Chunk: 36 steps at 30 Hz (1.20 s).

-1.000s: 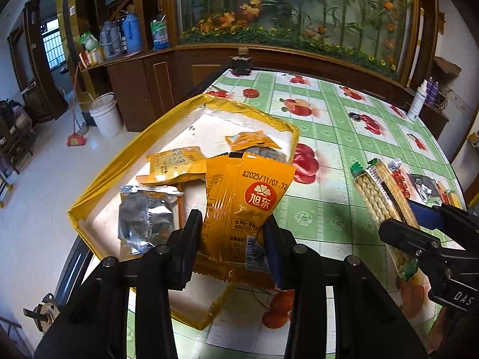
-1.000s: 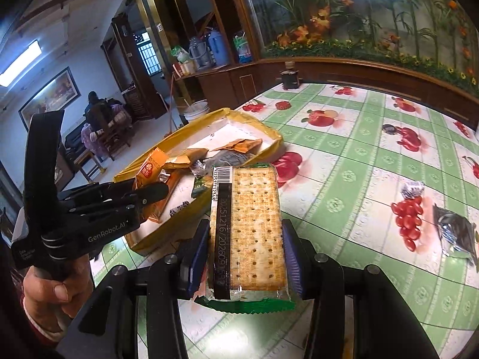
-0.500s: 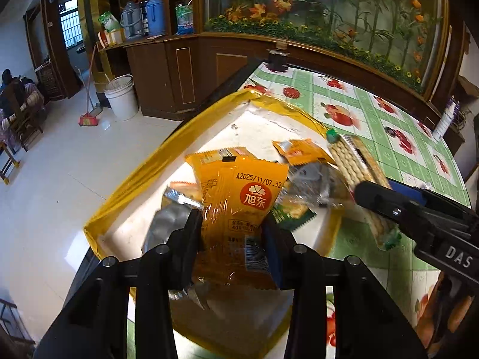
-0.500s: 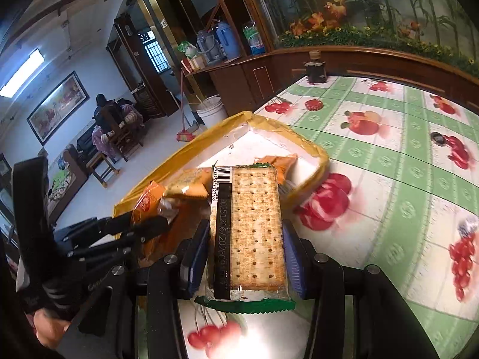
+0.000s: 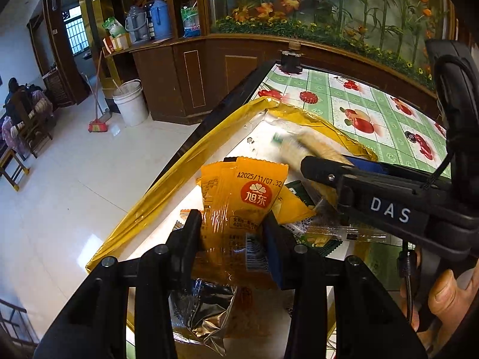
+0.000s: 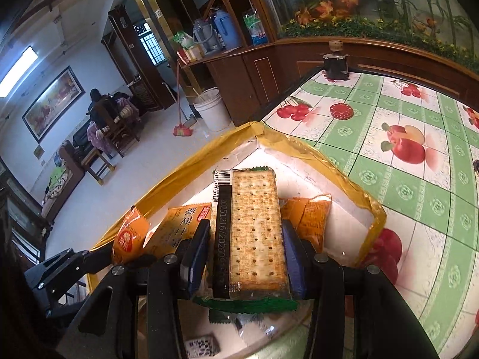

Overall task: Organize snacks
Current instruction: 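Carry the orange pack with left tool while right tool carries the cracker pack, release both in tray, then reach left tool toward the small white candy while right tool reaches the yellow WEIDAN cracker pack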

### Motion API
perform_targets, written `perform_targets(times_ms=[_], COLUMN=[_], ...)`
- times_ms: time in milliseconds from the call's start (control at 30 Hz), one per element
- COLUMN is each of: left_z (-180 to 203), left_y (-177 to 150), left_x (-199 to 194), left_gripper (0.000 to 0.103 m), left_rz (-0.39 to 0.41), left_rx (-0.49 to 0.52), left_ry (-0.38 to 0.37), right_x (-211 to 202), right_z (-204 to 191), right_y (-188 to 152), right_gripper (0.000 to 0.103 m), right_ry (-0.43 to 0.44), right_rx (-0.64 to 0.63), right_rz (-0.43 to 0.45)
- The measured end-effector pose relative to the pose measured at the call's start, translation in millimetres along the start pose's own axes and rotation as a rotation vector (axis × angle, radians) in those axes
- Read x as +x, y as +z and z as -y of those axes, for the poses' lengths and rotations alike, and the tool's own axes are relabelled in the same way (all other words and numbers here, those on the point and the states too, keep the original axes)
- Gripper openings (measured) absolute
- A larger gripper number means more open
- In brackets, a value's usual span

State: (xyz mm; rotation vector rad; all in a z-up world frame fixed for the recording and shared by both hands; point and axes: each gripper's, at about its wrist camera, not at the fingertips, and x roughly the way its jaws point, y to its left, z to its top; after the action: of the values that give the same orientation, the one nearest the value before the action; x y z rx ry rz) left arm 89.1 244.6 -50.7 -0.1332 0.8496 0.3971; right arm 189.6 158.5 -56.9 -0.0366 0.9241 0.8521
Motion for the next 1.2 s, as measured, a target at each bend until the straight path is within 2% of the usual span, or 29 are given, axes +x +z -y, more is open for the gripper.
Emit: perform_targets(times_ms=[100, 233, 300, 333, 500, 900, 1200], left_z=[-4, -7, -6, -4, 7, 50, 87], left_y=[-1, -3, -5, -5, -8, -18, -23], left_x=[-3, -12, -16, -19, -34, -62, -74], left_gripper=[0.058, 0.060, 0.073, 0.076, 0.076, 0.076, 0.076], left_rz=[0.006, 0.026, 0.035, 0.042, 0.077, 0.106, 0.115], left_rx=[-0.024, -0.044, -0.048, -0.048, -0.030, 0.041, 0.110], left_ry=[0.005, 0.017, 0.023, 0.028, 0.018, -0.041, -0.069], right_x=[-4, -21, -32, -38, -70, -148, -184], right_z=[1, 7, 14, 18, 39, 88, 122], right_y=[-2, -10, -15, -18, -37, -84, -114], right_gripper=[0.049, 0.049, 0.050, 0.050, 0.051, 0.054, 0.055], right_ry=[0.005, -0.010, -0.008, -0.009, -0.032, -0.117, -0.167], right_rx=[0.009, 0.012, 0.031, 0.044, 0.094, 0.188, 0.253], right_rz=[0.015, 0.038, 0.050, 0.057, 0.087, 0.157, 0.186])
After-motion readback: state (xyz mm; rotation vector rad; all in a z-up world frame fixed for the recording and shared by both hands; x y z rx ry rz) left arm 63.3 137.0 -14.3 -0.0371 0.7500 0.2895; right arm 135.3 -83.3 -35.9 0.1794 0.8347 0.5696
